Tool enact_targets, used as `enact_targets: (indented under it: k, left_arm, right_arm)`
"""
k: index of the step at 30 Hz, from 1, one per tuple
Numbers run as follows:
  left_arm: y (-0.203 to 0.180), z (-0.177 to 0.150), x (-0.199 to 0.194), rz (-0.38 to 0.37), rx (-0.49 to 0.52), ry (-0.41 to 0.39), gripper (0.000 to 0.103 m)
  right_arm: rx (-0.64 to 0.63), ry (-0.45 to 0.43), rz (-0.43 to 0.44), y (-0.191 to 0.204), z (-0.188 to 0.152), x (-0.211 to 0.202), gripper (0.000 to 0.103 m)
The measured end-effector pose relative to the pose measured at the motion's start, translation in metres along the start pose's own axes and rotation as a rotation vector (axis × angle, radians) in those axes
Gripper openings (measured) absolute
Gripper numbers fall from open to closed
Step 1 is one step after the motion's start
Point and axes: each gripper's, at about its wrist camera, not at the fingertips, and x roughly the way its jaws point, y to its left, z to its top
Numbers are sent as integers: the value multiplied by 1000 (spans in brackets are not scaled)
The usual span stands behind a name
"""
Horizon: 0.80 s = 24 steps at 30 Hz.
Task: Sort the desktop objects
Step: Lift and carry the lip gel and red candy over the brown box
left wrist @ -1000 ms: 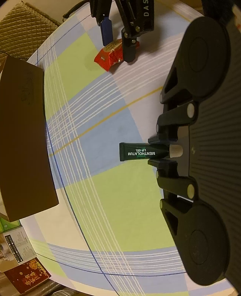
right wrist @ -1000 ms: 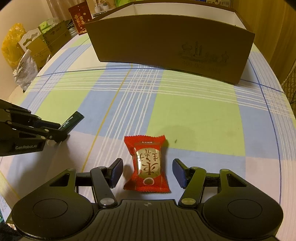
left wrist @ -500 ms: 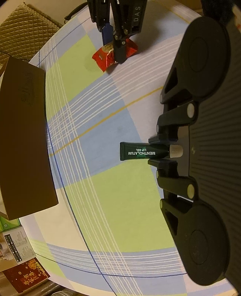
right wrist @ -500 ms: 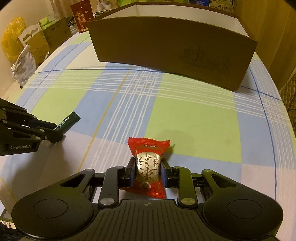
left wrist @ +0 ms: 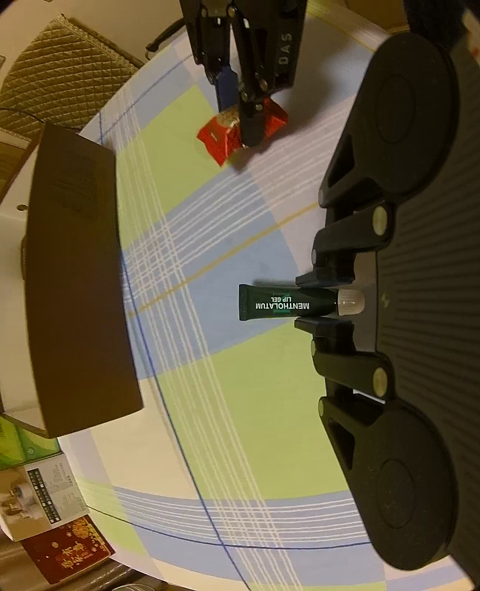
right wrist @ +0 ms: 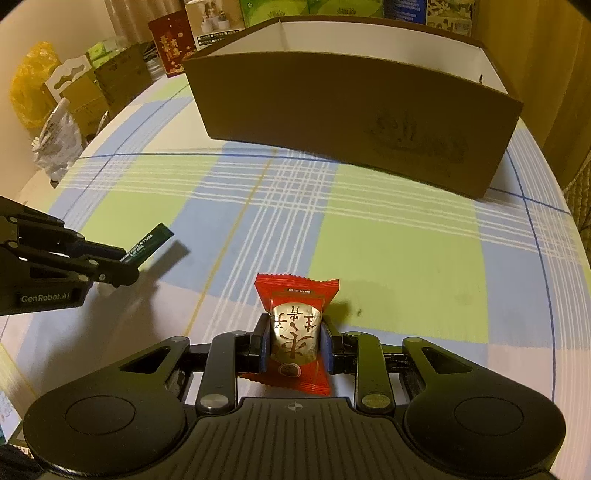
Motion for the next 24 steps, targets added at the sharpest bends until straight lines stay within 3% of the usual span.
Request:
enact_targets:
  k: [11,24]
  left_arm:
    - [-4,26,-18,-39,8,-79,13]
    - [-6,79,-32,-62,35,-183,13]
  right_arm:
    - [-9,-36,15,-3,21,-5,24]
    - [-13,-144,57,-8,74,-19,24]
